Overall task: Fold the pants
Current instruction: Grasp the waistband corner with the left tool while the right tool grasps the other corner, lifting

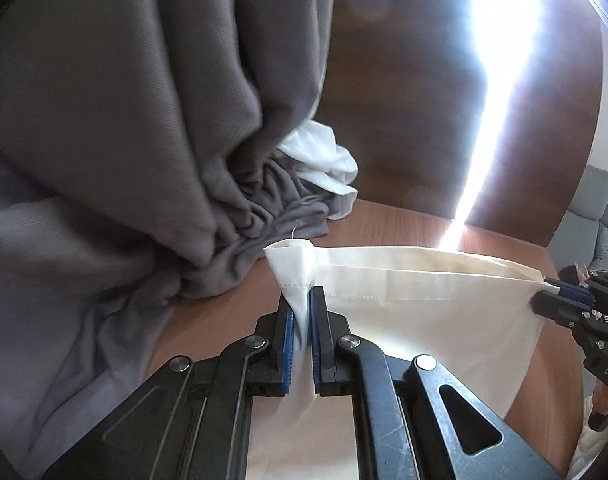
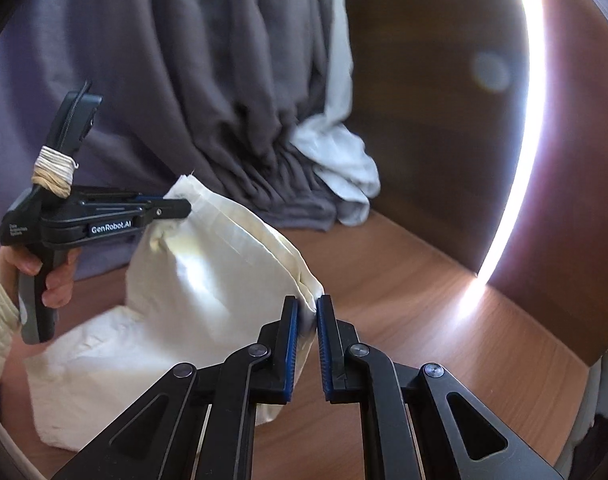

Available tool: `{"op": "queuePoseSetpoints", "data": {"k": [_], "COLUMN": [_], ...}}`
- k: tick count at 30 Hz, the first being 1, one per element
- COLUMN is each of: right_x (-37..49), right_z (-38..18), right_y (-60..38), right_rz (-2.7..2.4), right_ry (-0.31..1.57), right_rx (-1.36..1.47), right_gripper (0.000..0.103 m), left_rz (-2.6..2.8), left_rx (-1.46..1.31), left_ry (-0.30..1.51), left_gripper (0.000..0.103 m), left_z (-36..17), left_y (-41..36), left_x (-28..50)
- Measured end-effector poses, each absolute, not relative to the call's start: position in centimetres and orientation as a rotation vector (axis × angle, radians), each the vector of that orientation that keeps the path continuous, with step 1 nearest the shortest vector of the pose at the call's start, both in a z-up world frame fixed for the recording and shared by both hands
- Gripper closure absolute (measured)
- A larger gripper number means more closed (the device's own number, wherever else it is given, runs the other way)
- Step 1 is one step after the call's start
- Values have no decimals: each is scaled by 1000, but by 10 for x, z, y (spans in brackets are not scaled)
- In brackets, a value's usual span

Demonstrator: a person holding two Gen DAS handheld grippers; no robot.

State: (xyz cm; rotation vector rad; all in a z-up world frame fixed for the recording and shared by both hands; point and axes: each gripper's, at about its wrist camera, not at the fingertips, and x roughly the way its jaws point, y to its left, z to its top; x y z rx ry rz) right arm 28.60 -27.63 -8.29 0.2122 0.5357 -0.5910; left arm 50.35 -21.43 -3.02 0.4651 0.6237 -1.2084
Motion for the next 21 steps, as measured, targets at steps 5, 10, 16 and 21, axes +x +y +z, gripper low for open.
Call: {"op": "queuePoseSetpoints", "data": {"k": [5,10,16,21], "right_x": [288,292,298,305], "right_z": [-63,-51,-49,-52], "right_y": [-237,-191,-139,-99], "right_rz": [-573,-549,-502,-452], "right_ry": [485,464,468,492], "right_rx": [143,87,33,5], "right_gripper": [93,93,93,93], "left_rz": [-1186,-1162,-1154,-1138], "left_rx": [432,427,567,665], "left_ry": [585,577,559,532], "left_gripper": [94,94,94,95], "left_z": [-16,-10,-13,-21], "left_y": [-171,-123,-84,-52], "left_x": [503,504,503,500]}}
